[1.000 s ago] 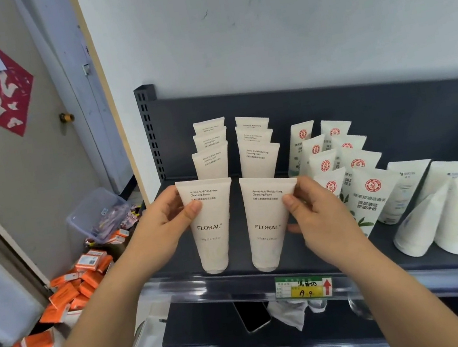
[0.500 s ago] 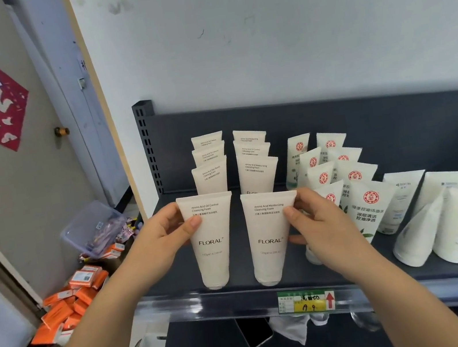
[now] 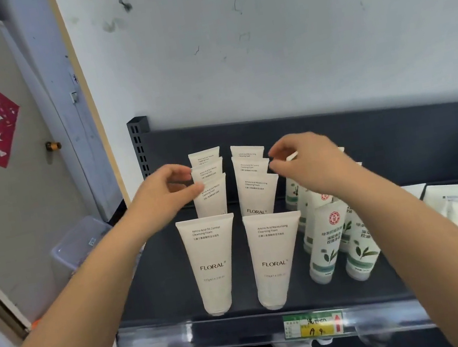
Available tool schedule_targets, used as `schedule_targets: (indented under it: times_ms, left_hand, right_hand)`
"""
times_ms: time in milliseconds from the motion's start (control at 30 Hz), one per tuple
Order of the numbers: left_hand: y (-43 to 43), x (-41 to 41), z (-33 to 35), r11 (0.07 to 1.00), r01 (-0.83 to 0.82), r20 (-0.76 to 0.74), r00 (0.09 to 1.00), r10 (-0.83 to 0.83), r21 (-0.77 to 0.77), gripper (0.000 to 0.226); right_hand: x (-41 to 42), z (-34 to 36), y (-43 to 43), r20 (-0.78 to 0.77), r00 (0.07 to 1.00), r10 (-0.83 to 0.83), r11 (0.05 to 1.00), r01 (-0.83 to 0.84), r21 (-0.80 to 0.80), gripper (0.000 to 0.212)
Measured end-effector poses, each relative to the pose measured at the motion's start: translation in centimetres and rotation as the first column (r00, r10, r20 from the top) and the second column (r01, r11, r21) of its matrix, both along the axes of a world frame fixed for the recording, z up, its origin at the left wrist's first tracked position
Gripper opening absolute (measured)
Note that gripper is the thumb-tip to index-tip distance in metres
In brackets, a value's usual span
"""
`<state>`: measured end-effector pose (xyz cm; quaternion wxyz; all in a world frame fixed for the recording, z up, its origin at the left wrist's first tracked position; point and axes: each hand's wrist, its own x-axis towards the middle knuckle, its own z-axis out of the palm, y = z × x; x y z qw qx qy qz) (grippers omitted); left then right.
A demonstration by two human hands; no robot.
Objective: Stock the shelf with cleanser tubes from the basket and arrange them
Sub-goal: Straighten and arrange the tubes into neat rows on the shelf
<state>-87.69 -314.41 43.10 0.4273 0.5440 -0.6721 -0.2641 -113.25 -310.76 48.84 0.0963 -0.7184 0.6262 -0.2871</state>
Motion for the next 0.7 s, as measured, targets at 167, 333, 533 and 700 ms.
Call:
schedule_targets:
  times_ms: [167,333,533,700]
  left_hand:
    - [-2.4,-1.3,-0.6,0.999,0.037,0.278,0.960,-0.043,0.026,0.024]
    - [-2.3,-0.6,0.0,0.989,0.128,0.337,0.930,-0.148,0.079,0.016]
    - [-1.1,0.4,1.7,0.953,0.259,0.396,0.868,-0.301,0.156,0.015]
    - [-0.5,0.7,2.2,0.938,0.289,0.391,0.854,-0.342,0.190,0.016]
  right_hand:
    - [2.1,-2.1,-3.9,-0.315,0.946,0.070,0.984,-0.013,0.178,0.042]
    - [1.3,-2.3,-4.5,-0.334,0.938,0.095,0.984,-0.038,0.172,0.026]
    - [0.2,-1.8,-3.3,-0.322,0.913,0.252,0.956,-0.181,0.233,0.027]
    - [-0.3,-1.8,-2.7,-0.300,0.903,0.309,0.938,-0.237,0.252,0.025]
